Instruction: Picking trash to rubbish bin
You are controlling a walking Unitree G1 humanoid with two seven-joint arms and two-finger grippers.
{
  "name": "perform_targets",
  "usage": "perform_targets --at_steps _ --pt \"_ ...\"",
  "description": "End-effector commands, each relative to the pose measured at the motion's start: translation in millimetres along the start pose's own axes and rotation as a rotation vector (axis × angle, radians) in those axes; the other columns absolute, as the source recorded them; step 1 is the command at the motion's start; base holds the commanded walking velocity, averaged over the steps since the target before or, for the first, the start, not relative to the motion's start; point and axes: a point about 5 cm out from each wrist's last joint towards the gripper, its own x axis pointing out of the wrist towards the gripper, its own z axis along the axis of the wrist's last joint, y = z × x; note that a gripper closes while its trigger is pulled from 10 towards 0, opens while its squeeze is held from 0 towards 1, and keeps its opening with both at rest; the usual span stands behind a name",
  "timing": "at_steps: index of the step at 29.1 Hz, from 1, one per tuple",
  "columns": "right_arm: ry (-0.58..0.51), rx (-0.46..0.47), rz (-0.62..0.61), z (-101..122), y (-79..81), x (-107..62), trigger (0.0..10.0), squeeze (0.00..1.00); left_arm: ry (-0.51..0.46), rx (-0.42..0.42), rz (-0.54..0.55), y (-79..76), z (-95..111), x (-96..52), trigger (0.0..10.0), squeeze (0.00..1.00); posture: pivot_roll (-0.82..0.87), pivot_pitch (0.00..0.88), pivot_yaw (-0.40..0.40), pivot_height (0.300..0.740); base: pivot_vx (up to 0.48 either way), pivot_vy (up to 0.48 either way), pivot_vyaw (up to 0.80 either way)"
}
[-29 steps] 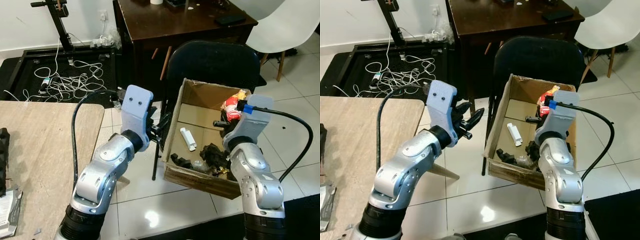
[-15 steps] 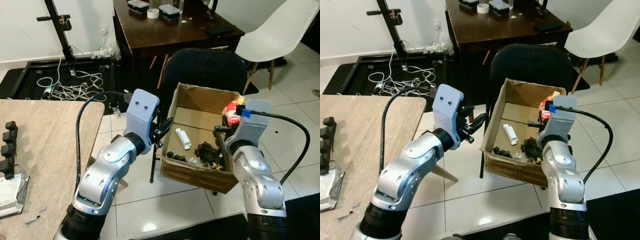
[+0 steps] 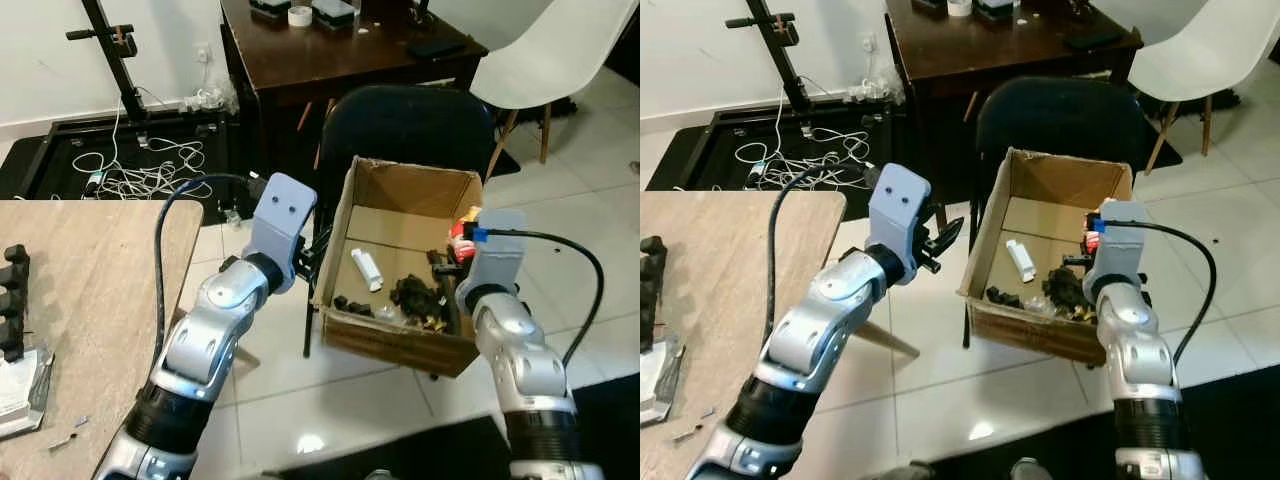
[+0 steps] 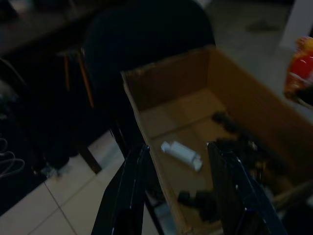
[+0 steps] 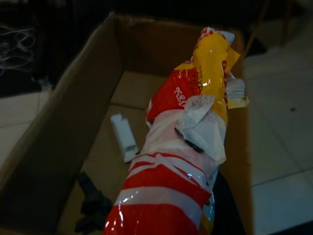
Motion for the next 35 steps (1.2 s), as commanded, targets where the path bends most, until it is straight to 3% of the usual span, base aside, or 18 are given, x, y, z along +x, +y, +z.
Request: perform_targets --at_steps 1,13,20,26,35 --pt "0.030 -0.020 -0.024 -11.8 -9.0 4.0 10.0 0.00 0.027 0.027 -0.012 4.1 -6.4 -1.7 10.0 0.00 0.04 0.299 0.115 0.740 0.000 0.000 0.00" --pt "-0.002 -0.068 -0.044 -12.5 -30.0 17.1 10.0 0.00 0.027 0.032 -0.026 3.0 -10.3 -2.1 10.0 0.00 0.04 0.322 0.101 0.740 0.000 0.000 0.00" --pt "-0.069 -0.081 -0.081 -0.2 -43.9 25.5 10.0 0.00 -0.015 0.017 -0.063 -0.6 -3.1 -2.0 10.0 0.00 0.04 0.322 0.094 0.740 0.000 0.000 0.00" --pt "-0.161 -0.087 -0.110 19.5 -52.2 32.7 10.0 0.00 -0.082 -0.028 -0.159 -13.8 7.1 -4.3 10.0 0.00 0.04 0.315 0.094 0.740 0.000 0.000 0.00" --pt "-0.171 -0.087 -0.107 20.3 -53.5 36.3 10.0 0.00 -0.147 -0.063 -0.259 -26.2 20.8 -5.9 10.0 0.00 0.04 0.311 0.091 0.740 0.000 0.000 0.00"
